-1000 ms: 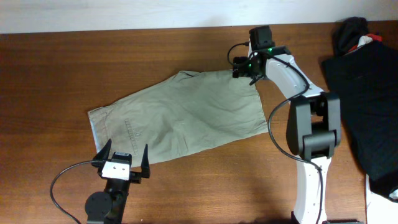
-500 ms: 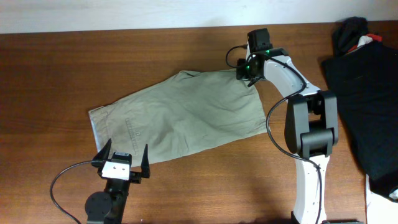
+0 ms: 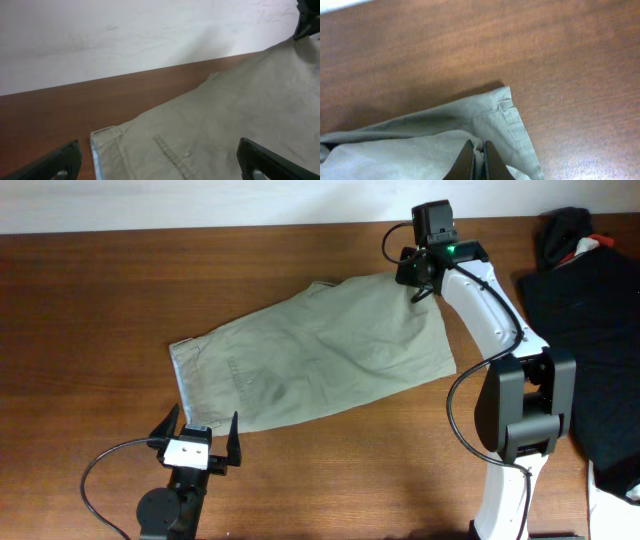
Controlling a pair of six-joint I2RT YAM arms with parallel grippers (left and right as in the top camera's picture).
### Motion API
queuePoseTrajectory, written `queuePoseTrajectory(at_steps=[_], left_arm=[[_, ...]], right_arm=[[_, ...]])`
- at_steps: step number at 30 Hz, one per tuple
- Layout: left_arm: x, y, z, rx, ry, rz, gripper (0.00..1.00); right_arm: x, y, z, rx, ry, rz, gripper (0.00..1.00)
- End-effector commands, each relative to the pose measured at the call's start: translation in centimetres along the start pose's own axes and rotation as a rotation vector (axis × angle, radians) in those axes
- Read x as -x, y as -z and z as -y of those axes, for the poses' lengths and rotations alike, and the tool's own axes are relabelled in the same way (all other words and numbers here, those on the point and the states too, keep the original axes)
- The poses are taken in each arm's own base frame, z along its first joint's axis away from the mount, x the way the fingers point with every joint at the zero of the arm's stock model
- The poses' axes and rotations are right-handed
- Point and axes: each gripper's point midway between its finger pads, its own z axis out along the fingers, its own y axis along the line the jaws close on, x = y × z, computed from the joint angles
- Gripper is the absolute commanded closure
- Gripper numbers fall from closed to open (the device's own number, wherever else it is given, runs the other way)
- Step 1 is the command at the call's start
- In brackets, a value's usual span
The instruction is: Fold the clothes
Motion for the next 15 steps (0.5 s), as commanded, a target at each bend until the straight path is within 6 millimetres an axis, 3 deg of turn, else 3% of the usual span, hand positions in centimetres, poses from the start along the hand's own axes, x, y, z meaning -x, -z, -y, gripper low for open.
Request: queuePoseTrajectory(at_steps=[1,3,4,5,6,11,15], left_arm=[[-0.2,0.0,0.1,-0.002,-0.013,-0.001,0.01],[-0.2,0.0,0.1,-0.002,-0.013,-0.001,0.01],[-0.2,0.0,0.1,-0.002,-0.013,-0.001,0.01],[-0.2,0.0,0.1,-0.002,-0.013,-0.001,0.01],[-0.2,0.0,0.1,-0.002,-0.013,-0.001,0.01],[-0.2,0.0,0.1,-0.002,-0.013,-0.001,0.01],[-0.2,0.0,0.1,-0.002,-0.013,-0.001,0.01]], right_arm=[[2.6,1.2,0.3,-0.017,-0.037,0.102,0.93],[3.0,0.6,0.2,-0.014,-0.009,0.119,0.81],[2.8,-0.1,0.4,-0.021,0.033,0.112,0.48],[2.5,-0.5,0.7,-0.029,0.049,0.098,0.06],[1.8,-0.7,1.5,-0.047,0.049,0.063,0.01],[-1.4,0.5,5.2,-0.1,0.005,-0.103,0.01],[-4.6,1.1,3.1,0.04,-0.006,-0.257,0.01]])
